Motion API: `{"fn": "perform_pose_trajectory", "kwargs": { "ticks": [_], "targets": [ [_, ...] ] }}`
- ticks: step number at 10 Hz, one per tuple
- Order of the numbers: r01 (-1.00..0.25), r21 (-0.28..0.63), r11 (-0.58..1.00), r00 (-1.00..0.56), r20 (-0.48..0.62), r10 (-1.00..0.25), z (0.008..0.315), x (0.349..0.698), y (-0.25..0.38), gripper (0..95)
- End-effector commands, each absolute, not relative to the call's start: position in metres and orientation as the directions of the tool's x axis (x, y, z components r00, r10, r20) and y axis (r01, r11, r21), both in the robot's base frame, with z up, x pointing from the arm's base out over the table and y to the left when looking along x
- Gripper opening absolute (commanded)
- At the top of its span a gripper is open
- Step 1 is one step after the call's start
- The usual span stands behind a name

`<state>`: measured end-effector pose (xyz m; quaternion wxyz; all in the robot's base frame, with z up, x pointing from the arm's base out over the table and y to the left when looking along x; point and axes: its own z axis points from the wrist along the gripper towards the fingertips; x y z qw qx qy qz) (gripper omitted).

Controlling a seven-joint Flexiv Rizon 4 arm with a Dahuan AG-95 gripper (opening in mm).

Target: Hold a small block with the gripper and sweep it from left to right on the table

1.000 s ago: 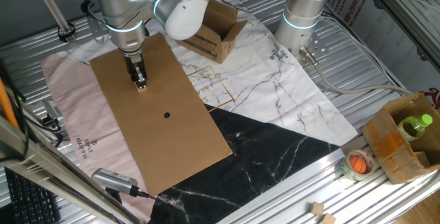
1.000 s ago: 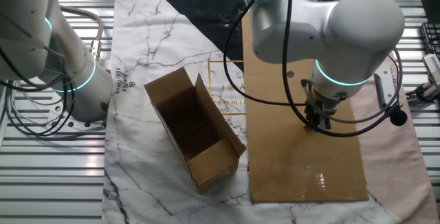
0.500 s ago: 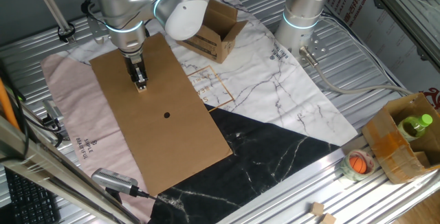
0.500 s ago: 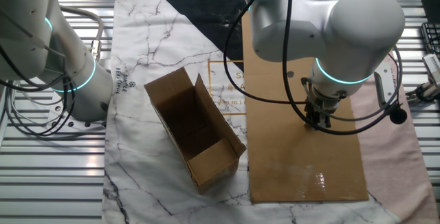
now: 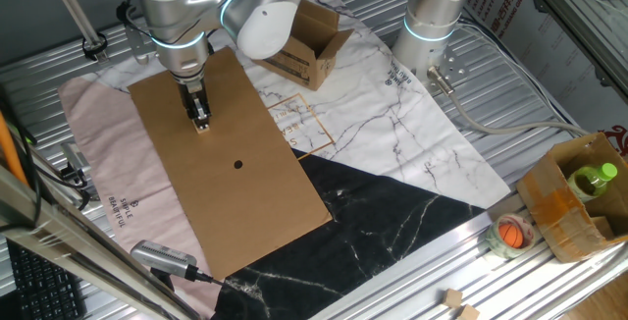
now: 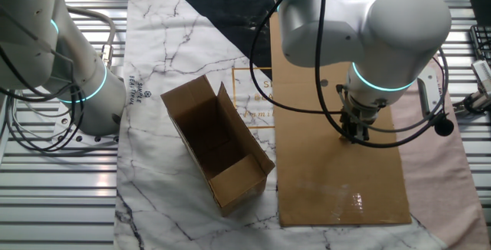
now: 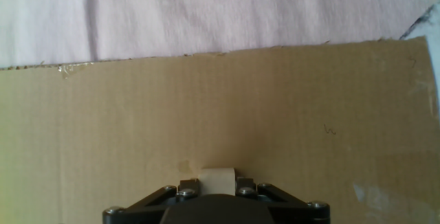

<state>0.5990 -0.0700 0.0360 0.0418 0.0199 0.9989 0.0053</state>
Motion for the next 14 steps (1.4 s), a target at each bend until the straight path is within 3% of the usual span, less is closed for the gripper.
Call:
{"fn": "perform_pose_trajectory", "kwargs": {
  "ticks": [1,14],
  "targets": [
    [0.042,0.012,0.999,-0.996,-0.083,0.043,0.036,0.600,-0.068,0.0],
    [0.053,0.017,0.998,-0.995,-0.083,0.054,0.036,0.601,-0.058,0.0]
  ]
}}
